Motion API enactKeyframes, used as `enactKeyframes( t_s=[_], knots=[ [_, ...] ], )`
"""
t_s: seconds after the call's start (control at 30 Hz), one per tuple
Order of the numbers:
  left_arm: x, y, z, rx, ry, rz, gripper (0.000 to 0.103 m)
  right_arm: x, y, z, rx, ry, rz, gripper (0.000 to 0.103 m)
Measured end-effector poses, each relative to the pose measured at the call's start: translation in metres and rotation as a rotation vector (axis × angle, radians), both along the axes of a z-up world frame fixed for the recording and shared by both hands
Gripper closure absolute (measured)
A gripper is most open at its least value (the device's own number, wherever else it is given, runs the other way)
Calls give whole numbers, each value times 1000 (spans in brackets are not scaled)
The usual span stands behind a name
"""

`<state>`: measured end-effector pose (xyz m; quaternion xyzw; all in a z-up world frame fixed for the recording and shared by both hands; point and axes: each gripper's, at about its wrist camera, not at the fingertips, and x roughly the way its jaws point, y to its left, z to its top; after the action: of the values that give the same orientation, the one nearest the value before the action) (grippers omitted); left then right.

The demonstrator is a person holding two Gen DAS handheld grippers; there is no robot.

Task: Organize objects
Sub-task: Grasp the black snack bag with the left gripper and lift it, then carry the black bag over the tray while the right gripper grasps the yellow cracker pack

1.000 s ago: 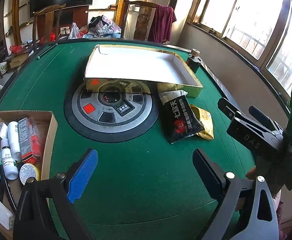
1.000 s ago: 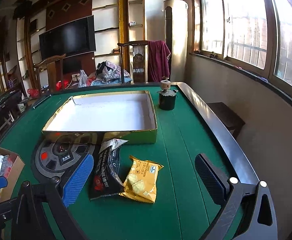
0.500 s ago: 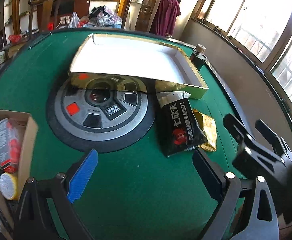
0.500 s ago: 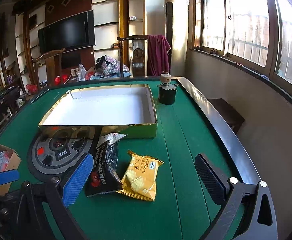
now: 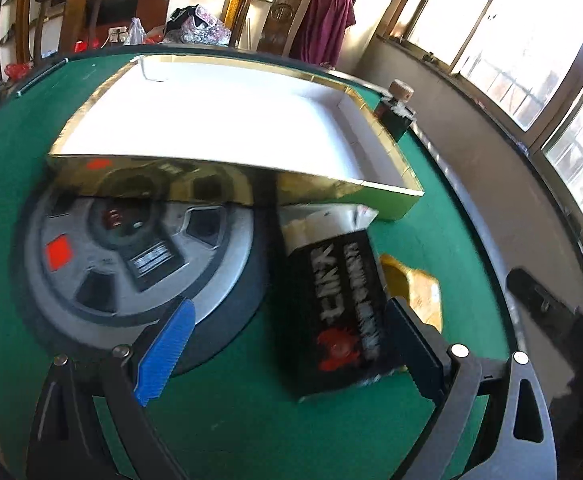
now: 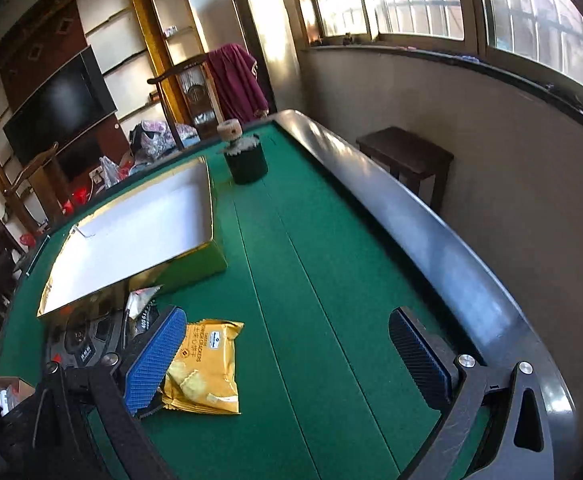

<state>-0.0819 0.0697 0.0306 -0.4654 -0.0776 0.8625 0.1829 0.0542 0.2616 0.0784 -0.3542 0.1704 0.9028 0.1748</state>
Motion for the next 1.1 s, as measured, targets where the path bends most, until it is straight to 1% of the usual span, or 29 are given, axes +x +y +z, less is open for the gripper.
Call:
enactKeyframes(
  t_s=[0.1,0.27,0.3,0.33,0.37,0.4,0.43,0.47,0.53,0.57,0.67,0.77,0.9,1.0,1.1],
  knots=[
    [-6,13,-1,13,27,-6,8,-1,-6,0,22,3,15,0],
    [-5,43,0,-93,118,-45,7,-5,-6,-5,6,-5,19,0],
    [-5,47,-2,-110,116,-63,7,-6,-5,-6,0,-8,20,0],
    [-5,50,-6,-112,96,-83,8,-7,-4,-8,-9,-14,21,0],
    [-7,50,-9,-99,76,-96,12,-7,-4,-10,-15,-17,22,0],
    [-8,49,-13,-76,50,-115,31,-7,-4,-11,-17,-19,23,0],
    [-9,48,-15,-61,23,-131,53,-6,-5,-12,-17,-21,24,0],
    [-9,46,-16,-65,10,-132,53,-5,-5,-13,-14,-22,24,0],
    [-5,40,-10,-52,15,-147,59,-5,-6,-14,-15,-17,32,0],
    [-2,36,-8,-45,15,-154,60,-6,-7,-15,-18,-15,42,0],
    [14,15,8,-10,42,-158,61,-10,-12,-19,-29,-16,83,0],
    [39,-24,32,56,69,-134,61,-14,-19,-23,-36,-20,130,0],
    [73,-77,57,105,111,-88,60,-24,-40,-30,-10,-37,237,0],
    [100,-111,68,101,149,-63,60,-32,-59,-34,38,-72,278,0],
    [123,-137,74,34,200,-44,60,-43,-79,-38,131,-127,283,0]
  ],
)
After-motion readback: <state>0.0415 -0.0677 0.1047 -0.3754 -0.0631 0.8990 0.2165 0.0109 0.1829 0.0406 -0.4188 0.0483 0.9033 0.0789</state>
